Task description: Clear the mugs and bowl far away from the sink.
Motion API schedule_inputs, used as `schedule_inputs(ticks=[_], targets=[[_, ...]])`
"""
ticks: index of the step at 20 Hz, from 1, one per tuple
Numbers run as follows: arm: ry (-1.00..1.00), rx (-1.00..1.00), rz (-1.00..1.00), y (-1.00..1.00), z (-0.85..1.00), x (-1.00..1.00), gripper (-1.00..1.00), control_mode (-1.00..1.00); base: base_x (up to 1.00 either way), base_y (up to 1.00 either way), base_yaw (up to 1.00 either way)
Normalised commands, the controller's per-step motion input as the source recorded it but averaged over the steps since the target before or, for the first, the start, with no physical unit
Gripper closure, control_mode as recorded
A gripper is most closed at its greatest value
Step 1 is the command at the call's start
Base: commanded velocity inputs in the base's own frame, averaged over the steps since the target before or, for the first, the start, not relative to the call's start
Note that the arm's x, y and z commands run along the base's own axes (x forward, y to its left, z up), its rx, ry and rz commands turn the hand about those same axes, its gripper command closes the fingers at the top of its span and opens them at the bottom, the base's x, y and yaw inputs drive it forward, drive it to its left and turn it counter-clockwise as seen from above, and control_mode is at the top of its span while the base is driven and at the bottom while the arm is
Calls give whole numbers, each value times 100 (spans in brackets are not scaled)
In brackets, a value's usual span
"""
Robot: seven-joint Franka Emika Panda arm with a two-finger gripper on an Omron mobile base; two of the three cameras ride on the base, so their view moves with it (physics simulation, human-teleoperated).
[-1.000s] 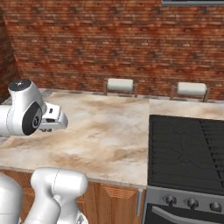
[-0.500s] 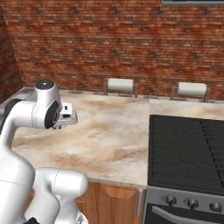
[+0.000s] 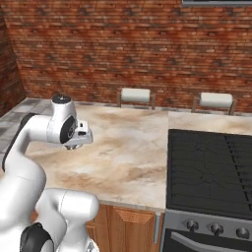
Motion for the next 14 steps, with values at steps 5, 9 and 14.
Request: schedule_inputs(ticks=[5,9,14], targets=[[10,0,0,0,-45,45,100,-100,0,0,0],[1,0,0,0,-39,42,100,-100,0,0,0],[-2,0,0,0,-34,31,100,-100,0,0,0]])
